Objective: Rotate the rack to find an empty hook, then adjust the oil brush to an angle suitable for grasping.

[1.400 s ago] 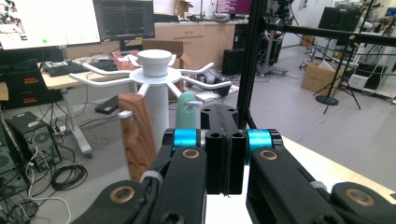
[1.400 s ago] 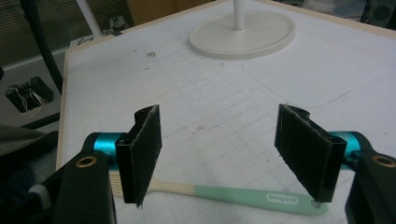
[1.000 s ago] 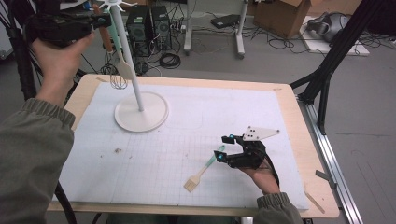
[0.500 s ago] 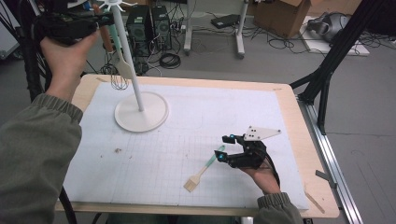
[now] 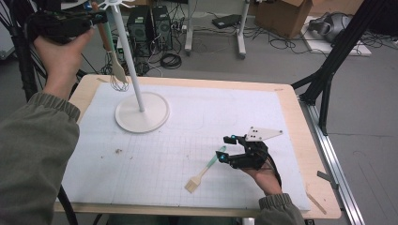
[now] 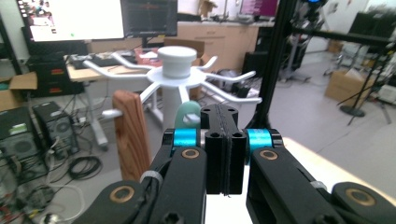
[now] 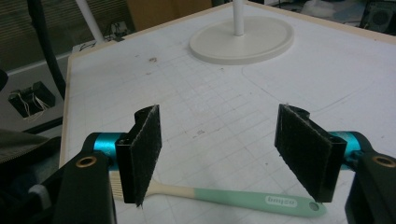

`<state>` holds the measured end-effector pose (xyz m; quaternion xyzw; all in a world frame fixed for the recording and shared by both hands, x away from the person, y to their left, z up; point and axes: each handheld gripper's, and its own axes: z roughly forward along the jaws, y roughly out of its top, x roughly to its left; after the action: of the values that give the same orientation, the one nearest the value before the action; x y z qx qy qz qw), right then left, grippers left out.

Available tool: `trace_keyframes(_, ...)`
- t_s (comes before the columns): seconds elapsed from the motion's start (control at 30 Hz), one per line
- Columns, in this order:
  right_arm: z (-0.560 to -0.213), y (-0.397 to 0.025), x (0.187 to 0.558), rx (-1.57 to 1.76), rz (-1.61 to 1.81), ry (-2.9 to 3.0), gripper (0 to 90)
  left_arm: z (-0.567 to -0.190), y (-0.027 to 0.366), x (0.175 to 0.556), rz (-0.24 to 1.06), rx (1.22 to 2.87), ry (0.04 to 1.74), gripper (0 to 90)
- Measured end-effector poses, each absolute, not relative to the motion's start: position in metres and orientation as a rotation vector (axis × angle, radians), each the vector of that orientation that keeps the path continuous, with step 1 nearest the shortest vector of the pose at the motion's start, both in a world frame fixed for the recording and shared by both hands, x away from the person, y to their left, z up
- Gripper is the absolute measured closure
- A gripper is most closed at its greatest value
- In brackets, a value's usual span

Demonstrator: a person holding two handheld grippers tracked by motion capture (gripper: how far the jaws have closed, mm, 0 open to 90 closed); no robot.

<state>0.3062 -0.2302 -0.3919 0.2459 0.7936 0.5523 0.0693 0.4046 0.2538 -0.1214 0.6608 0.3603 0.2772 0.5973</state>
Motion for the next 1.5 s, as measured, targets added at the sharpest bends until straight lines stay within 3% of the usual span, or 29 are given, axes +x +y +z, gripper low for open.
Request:
trace_keyframes(0.53, -0.392, -0.229, 0.307, 0.747, 1.660, 2.388, 31.0, -0.120, 0.264, 0.391, 0.662, 1.573, 0.785, 84.7)
trace_keyframes(1.5, -0.394, -0.226, 0.308, 0.769, 1.623, 2.390, 31.0, -0.165, 0.285, 0.343, 0.617, 1.682, 0.673, 58.7)
